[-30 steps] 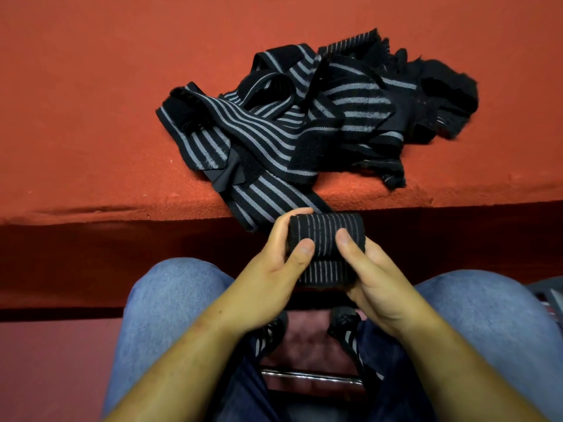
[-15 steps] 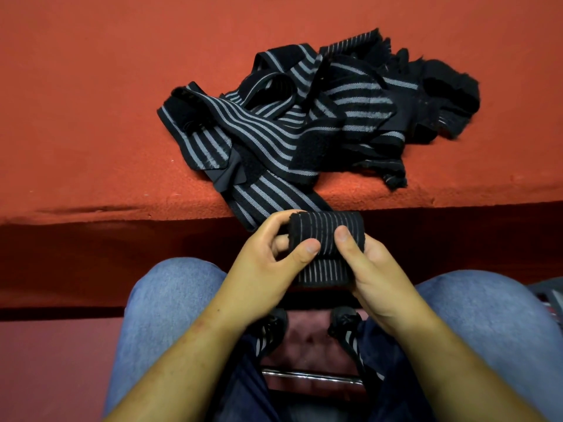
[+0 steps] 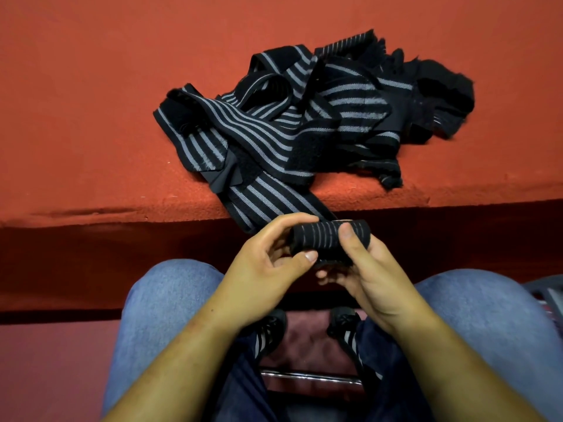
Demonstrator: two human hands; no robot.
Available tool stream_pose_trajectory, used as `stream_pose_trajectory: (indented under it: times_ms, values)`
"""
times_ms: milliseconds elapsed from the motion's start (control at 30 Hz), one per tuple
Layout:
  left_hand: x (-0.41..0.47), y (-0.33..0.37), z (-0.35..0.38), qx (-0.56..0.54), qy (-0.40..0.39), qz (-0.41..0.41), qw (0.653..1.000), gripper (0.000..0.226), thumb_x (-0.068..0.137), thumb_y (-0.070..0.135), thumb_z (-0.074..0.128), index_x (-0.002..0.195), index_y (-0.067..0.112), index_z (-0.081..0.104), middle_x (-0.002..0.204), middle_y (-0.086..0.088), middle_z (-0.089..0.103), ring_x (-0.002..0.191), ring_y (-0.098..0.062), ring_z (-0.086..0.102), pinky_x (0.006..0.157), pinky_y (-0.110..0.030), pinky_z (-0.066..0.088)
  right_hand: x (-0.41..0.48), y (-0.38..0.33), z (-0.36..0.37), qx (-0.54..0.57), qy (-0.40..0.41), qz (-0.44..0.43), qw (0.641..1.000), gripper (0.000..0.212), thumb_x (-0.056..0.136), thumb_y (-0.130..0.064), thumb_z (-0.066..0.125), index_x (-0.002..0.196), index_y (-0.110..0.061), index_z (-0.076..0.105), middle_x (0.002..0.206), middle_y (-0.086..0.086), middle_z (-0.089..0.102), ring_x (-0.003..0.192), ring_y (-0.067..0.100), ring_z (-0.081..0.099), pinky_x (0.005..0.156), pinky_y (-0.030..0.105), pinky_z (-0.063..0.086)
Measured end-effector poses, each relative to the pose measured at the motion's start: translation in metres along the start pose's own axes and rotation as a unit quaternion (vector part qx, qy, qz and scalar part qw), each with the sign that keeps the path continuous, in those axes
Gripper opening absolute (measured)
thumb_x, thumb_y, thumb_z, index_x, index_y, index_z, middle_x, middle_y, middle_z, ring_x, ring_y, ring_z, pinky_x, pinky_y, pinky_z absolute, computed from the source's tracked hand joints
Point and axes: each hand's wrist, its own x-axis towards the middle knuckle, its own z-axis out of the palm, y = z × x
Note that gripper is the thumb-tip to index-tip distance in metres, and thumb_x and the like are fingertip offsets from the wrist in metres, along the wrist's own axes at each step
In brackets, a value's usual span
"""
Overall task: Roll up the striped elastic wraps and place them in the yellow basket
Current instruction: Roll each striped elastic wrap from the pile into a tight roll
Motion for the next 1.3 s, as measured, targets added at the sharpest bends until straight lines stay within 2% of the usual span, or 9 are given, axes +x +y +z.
stream_pose_trajectory:
  times_ms: [200,300,400,567,700,967,1133,1233,1300]
  values:
    - [-0.003,0.009,0.001,-0.022,-0.021,-0.02,0.999,0.033,0.097,0.011,0.068,0.129,0.017,0.064,0.121,0.004,0.072,0.114,-0.009,0.069,0.092,-0.019,0.052,-0.002,-0.001,-0.005,-0.059,-0.006,-0.021,0.998,0.032,0.084,-0.042,0.074,0.109,-0.022,0.07,0.111,0.018,0.072,0.1,0.029,0.069,0.087,0.049,0.057]
    - [-0.002,0.006,0.001,0.015,0.014,-0.01,1.0,0.024,0.097,0.026,0.071,0.12,0.022,0.068,0.113,0.01,0.071,0.105,-0.001,0.067,0.088,-0.015,0.05,-0.006,-0.003,-0.003,-0.136,-0.016,-0.043,0.99,0.022,0.09,-0.022,0.078,0.11,-0.026,0.069,0.105,0.003,0.073,0.096,0.015,0.068,0.086,0.033,0.057]
    - [-0.001,0.002,0.001,0.027,0.035,-0.006,0.999,0.022,0.093,0.022,0.072,0.115,0.025,0.07,0.111,0.01,0.072,0.102,-0.004,0.067,0.088,-0.017,0.051,-0.012,-0.006,-0.001,-0.177,-0.019,-0.044,0.983,0.032,0.091,-0.005,0.077,0.11,-0.028,0.067,0.103,-0.004,0.073,0.093,0.009,0.068,0.084,0.025,0.055]
    - [-0.006,0.014,0.001,-0.016,0.023,0.014,1.0,0.03,0.091,0.0,0.074,0.114,0.018,0.07,0.108,0.006,0.074,0.099,-0.005,0.069,0.086,-0.019,0.053,-0.028,-0.021,0.002,-0.119,-0.03,-0.043,0.991,0.028,0.092,-0.03,0.076,0.119,-0.028,0.067,0.114,0.003,0.075,0.097,0.009,0.069,0.078,0.019,0.053]
    - [-0.009,0.029,0.01,-0.008,0.002,0.013,1.0,0.044,0.088,0.001,0.078,0.123,0.025,0.067,0.118,0.005,0.073,0.107,-0.01,0.07,0.088,-0.02,0.054,-0.042,-0.03,-0.003,-0.137,0.004,-0.086,0.987,0.02,0.096,-0.016,0.073,0.113,-0.027,0.07,0.116,0.008,0.076,0.106,0.019,0.072,0.091,0.032,0.055]
    - [-0.003,0.078,0.042,0.015,-0.033,0.05,0.998,0.041,0.088,0.011,0.081,0.123,0.026,0.067,0.111,0.007,0.076,0.103,-0.008,0.073,0.087,-0.018,0.054,-0.08,-0.084,-0.017,-0.191,0.062,-0.166,0.966,0.024,0.088,-0.015,0.071,0.111,-0.012,0.066,0.105,-0.008,0.077,0.097,0.004,0.07,0.084,0.021,0.055]
    - [0.003,0.114,0.071,0.055,-0.067,0.096,0.992,0.043,0.086,0.015,0.084,0.12,0.038,0.069,0.114,0.008,0.074,0.109,-0.009,0.07,0.09,-0.022,0.055,-0.114,-0.141,-0.04,-0.313,0.074,-0.196,0.927,0.019,0.087,-0.031,0.073,0.104,-0.022,0.075,0.105,-0.007,0.078,0.099,0.01,0.072,0.087,0.022,0.055]
    - [0.008,0.136,0.096,0.097,-0.094,0.132,0.982,0.048,0.085,0.017,0.085,0.123,0.041,0.066,0.114,0.016,0.074,0.112,-0.005,0.068,0.1,-0.026,0.052,-0.132,-0.177,-0.062,-0.363,0.072,-0.206,0.906,0.004,0.092,-0.016,0.076,0.096,-0.018,0.076,0.097,0.0,0.079,0.092,0.01,0.072,0.085,0.024,0.054]
    - [0.012,0.148,0.111,0.11,-0.112,0.148,0.976,0.052,0.085,0.015,0.085,0.126,0.039,0.064,0.117,0.014,0.074,0.114,-0.006,0.068,0.104,-0.029,0.05,-0.141,-0.2,-0.076,-0.37,0.041,-0.17,0.912,0.011,0.091,-0.013,0.077,0.099,-0.018,0.072,0.098,0.004,0.078,0.092,0.012,0.071,0.086,0.028,0.055]
